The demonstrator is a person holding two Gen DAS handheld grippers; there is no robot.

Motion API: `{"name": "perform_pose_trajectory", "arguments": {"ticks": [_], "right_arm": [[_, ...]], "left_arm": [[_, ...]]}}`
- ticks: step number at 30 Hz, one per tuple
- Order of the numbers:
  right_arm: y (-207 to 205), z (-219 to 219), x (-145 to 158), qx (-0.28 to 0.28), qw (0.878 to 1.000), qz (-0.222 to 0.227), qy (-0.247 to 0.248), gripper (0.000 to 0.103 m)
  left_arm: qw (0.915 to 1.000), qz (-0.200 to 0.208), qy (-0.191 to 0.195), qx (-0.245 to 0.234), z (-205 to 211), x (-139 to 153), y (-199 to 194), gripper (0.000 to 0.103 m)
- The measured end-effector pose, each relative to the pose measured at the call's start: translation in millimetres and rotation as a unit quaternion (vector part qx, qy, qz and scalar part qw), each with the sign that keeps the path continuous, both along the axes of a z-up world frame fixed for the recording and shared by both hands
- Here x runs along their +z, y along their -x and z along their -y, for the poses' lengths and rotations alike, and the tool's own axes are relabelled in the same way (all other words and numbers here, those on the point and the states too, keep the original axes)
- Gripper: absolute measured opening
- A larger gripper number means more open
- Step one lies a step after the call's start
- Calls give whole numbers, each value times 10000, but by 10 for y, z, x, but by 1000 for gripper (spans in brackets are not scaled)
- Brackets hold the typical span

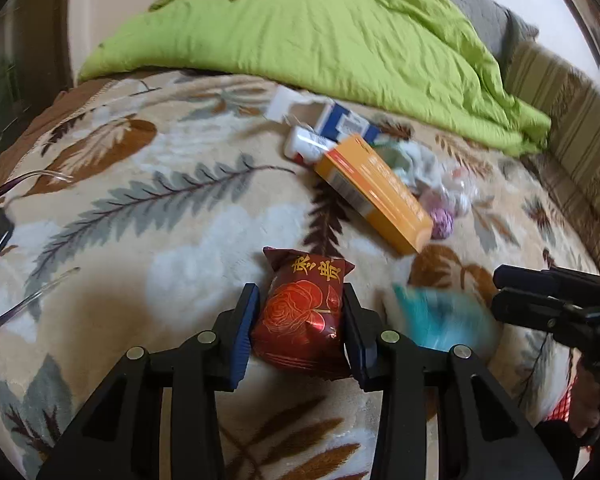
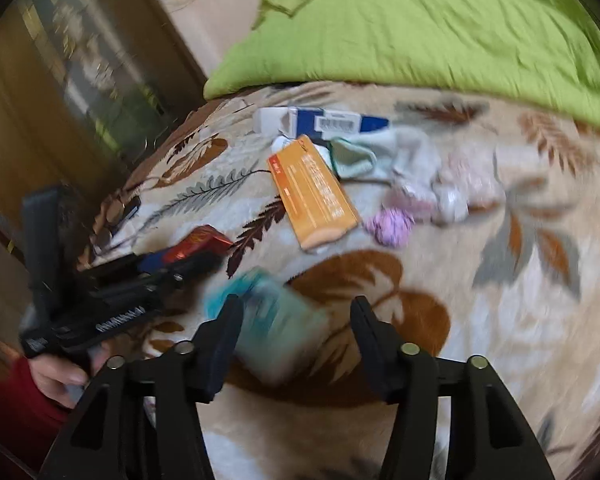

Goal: Collect trash
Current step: 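Grasp and lift the teal cartoon-printed pack with the right tool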

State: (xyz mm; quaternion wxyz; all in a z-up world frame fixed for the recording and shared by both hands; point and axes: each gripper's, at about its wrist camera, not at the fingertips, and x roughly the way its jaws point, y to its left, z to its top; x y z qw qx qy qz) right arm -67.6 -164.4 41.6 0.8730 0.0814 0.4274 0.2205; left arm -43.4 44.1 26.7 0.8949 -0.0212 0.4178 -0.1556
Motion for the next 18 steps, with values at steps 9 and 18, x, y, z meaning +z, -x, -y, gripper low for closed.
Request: {"name": "perform_pose_trajectory", "arguments": {"ticks": [9, 18], "right_arm": [[-16, -308, -98, 693, 9966, 175, 407, 84], [-165, -475, -329, 1112, 9911, -197, 700, 71]], "left_arm": [[9993, -12, 290, 224, -185, 64, 19, 39], [9994, 72, 294, 167, -183, 106, 106, 39]]}}
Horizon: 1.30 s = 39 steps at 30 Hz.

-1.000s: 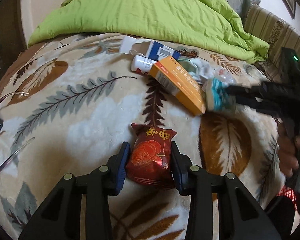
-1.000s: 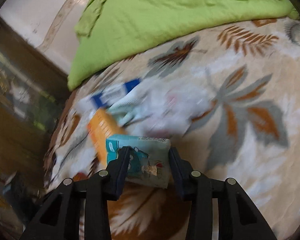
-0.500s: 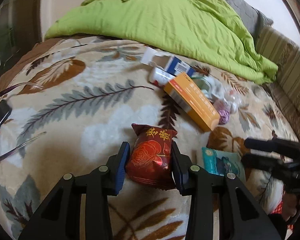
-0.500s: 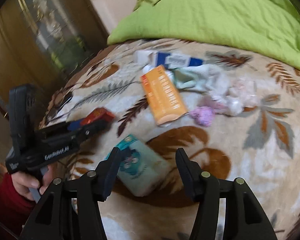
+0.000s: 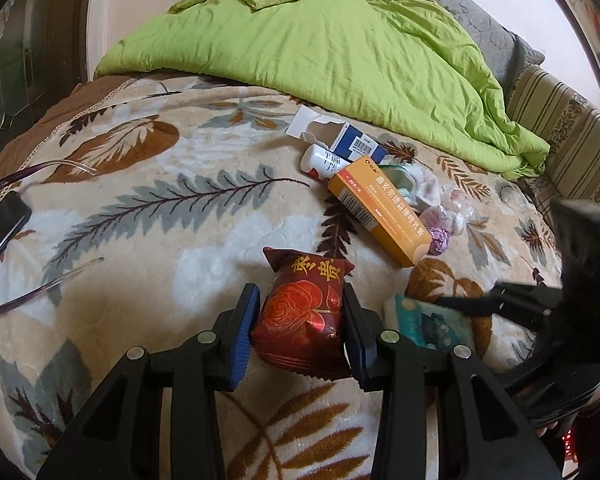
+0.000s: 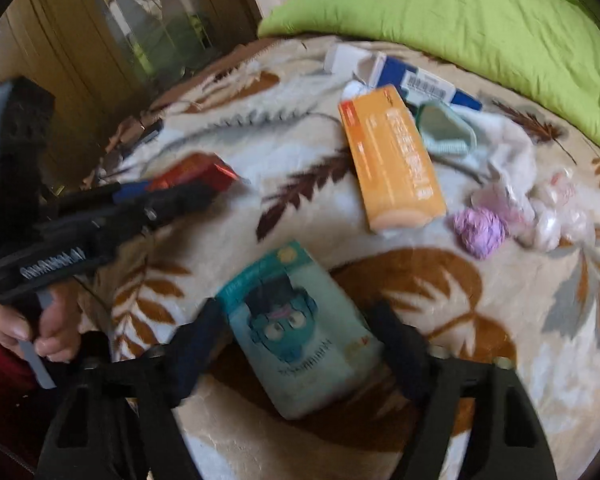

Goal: Collect trash
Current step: 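Grasp and lift the teal cartoon-printed pack with the right tool, then carry the snack packet and teal pack in both tools over the red basket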

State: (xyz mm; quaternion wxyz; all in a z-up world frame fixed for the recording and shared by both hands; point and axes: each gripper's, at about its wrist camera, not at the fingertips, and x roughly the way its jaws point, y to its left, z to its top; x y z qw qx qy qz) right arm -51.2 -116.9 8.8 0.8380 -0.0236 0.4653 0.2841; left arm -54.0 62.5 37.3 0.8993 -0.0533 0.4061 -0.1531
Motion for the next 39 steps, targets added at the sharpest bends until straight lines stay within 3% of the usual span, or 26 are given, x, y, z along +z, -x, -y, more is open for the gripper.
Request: {"name": "perform_pose_trajectory", "arguments": {"ticks": [4, 7, 11, 13, 17, 20, 23, 39], "right_arm": [[153, 98, 41, -495, 9987, 92, -16, 50], [335, 242, 69, -1129, 9932, 259, 87, 42], [595, 549, 279, -2173, 9737, 533, -418, 41], [765, 647, 344, -2560, 9626, 804, -369, 41], [1065, 821, 347, -3024, 9470, 949, -526, 41], [1196, 899, 408, -3178, 9392, 1171, -557, 41], [1200, 885, 404, -3179, 9395, 1156, -547, 41], [1184, 899, 379, -3205, 9387, 1011, -768, 41]], "left_arm": [[10000, 35, -10, -6, 5, 25, 57, 39], [9999, 114, -54, -82, 80, 50, 137, 39], [9993, 328, -128, -153, 248, 77, 323, 39], [9985, 472, -229, -179, 351, 90, 433, 39], [9949, 792, -587, -198, 565, 115, 657, 39], [9902, 1033, -910, -222, 670, 101, 745, 39], [9871, 1190, -1051, -213, 713, 101, 780, 39], [9838, 1318, -1196, -232, 756, 105, 848, 39]]}}
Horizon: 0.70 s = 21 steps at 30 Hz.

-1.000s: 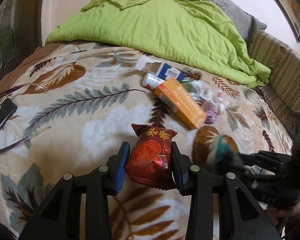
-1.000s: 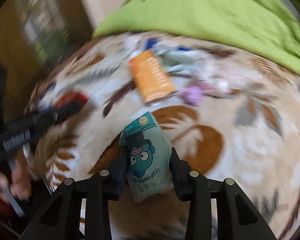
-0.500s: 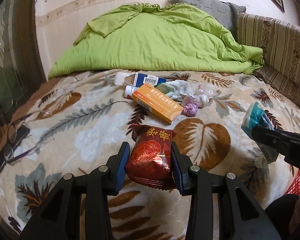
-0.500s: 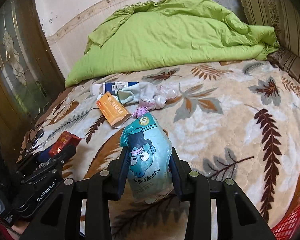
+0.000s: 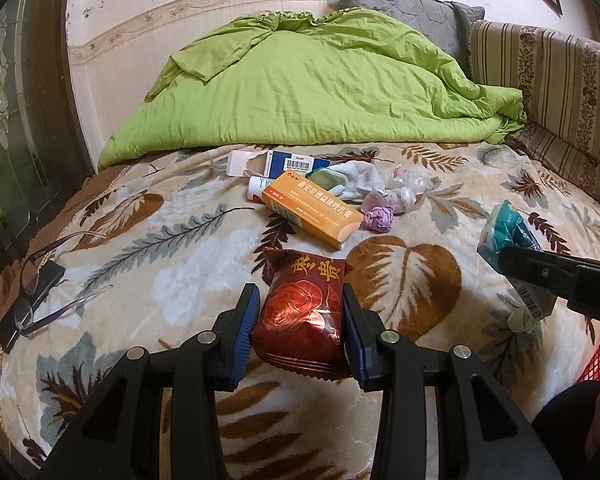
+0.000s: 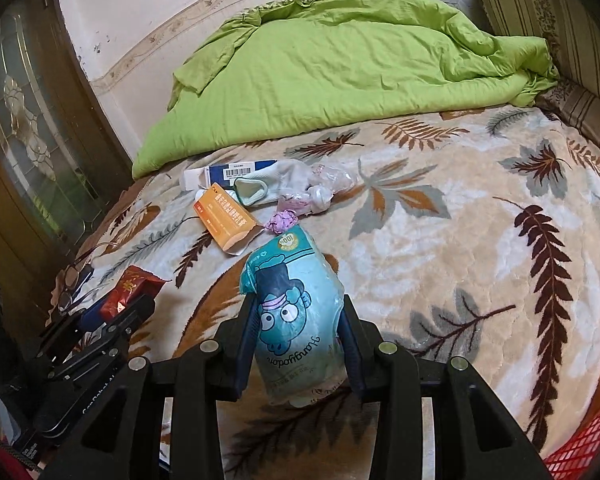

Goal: Collect trash
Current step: 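Carry the snack packet and teal pack in both tools over the red basket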

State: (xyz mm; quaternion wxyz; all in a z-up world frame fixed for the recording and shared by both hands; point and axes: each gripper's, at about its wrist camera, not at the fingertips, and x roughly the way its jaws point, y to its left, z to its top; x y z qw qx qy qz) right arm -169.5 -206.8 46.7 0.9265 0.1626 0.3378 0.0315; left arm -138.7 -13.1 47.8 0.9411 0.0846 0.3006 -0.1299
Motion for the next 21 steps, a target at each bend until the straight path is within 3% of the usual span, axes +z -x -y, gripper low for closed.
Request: {"name": "perform_pose_trajectory", "arguments": {"ticks": [21], "right_arm": [[-24, -23, -7, 40, 10000, 0, 30, 42]], "left_arm": [[10000, -72, 26, -4, -6, -44, -49, 39]]}}
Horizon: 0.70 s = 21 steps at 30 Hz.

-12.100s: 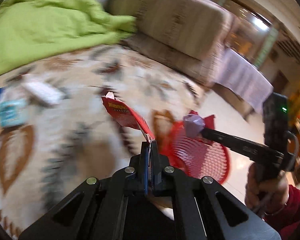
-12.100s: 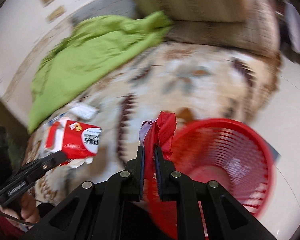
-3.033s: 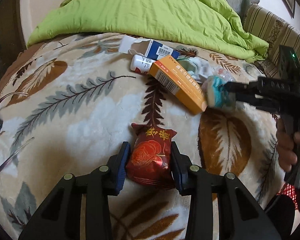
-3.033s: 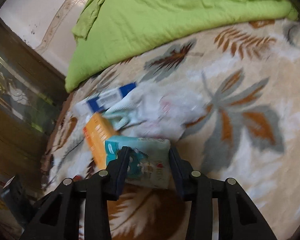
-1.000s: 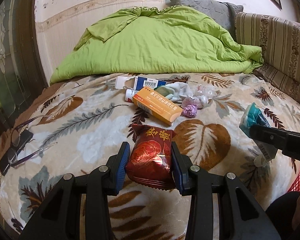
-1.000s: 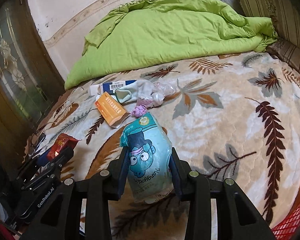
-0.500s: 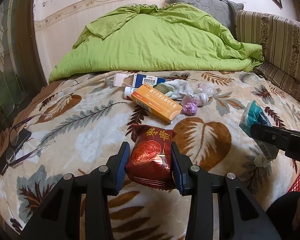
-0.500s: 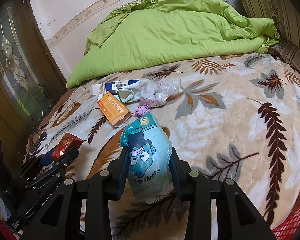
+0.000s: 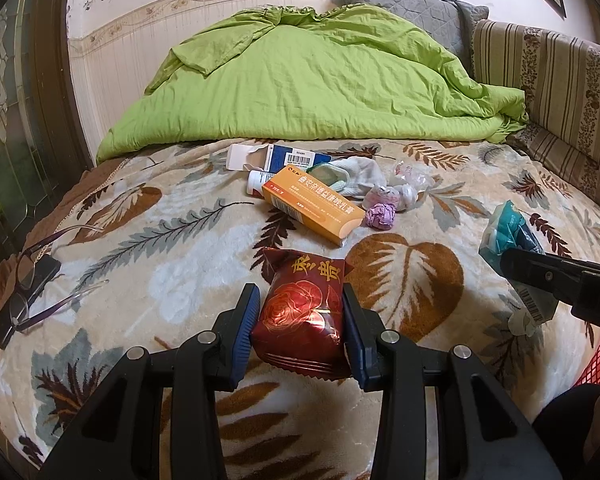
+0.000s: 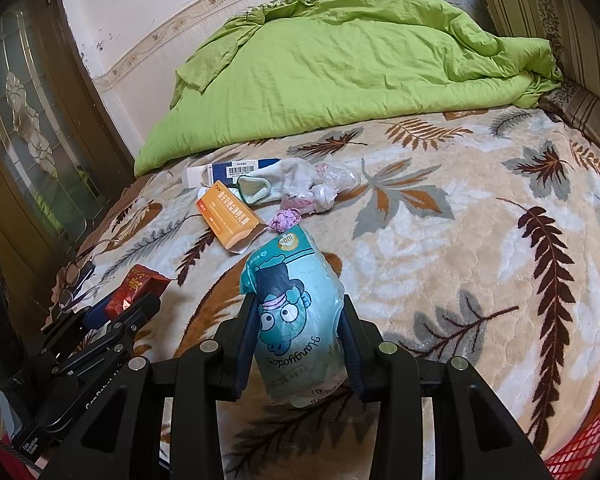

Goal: Collect trash
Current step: 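Carry the snack packet and teal pack in both tools over the red basket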

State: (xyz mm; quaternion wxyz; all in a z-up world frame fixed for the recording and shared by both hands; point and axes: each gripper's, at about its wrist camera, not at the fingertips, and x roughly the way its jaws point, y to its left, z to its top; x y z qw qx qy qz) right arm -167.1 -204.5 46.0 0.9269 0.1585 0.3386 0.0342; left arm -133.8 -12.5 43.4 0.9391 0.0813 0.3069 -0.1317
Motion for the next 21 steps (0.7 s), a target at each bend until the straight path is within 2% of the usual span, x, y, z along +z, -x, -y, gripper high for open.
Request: {"name": "perform_pose_trajectory", "arguments": {"ticks": [12, 16, 21], "right_arm": [[-4, 5, 1, -13, 10000, 2, -14, 42], [68, 82, 40, -91, 9997, 102, -197, 42], [352, 283, 67, -194, 9989, -31, -425, 42]], "left_arm": [[10000, -22, 39, -47, -12, 5, -13, 39], [9976, -204, 395, -539, 29, 1, 14, 39], [9915, -252, 548, -1157, 163, 59, 176, 39]]}}
